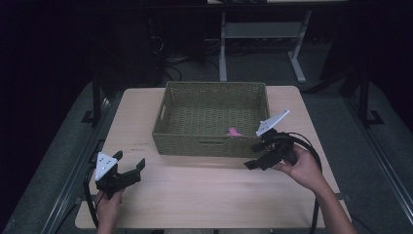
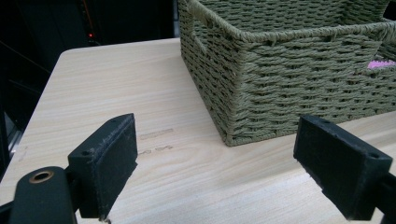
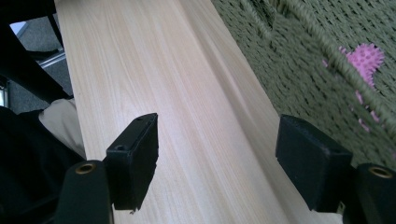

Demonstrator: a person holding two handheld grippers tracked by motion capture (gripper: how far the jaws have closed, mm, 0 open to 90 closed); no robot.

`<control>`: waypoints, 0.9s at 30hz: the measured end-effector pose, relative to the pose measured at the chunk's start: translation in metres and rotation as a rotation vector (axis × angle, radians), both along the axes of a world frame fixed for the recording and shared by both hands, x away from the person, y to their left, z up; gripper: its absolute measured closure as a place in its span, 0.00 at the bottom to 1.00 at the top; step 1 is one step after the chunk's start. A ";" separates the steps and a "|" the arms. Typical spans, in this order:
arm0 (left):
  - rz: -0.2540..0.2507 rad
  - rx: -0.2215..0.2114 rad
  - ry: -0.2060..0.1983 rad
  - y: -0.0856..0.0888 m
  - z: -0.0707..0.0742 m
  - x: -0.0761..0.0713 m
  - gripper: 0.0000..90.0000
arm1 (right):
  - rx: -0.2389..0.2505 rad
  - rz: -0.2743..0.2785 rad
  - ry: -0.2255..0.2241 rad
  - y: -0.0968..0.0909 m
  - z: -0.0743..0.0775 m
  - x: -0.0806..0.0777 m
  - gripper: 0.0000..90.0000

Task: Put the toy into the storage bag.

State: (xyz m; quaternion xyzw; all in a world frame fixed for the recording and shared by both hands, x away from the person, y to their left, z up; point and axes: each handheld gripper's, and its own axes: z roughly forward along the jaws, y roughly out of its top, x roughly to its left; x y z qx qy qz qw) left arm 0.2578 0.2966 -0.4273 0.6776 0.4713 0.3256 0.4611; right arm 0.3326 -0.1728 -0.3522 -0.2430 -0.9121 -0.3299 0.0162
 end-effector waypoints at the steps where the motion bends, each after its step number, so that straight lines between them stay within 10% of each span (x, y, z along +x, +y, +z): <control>1: 0.000 0.000 0.001 0.000 0.000 0.000 0.14 | -0.001 0.001 0.001 -0.001 -0.001 0.000 0.33; 27: -0.003 0.000 0.001 0.000 0.000 0.000 0.14 | 0.000 -0.050 0.024 -0.016 -0.040 -0.015 0.32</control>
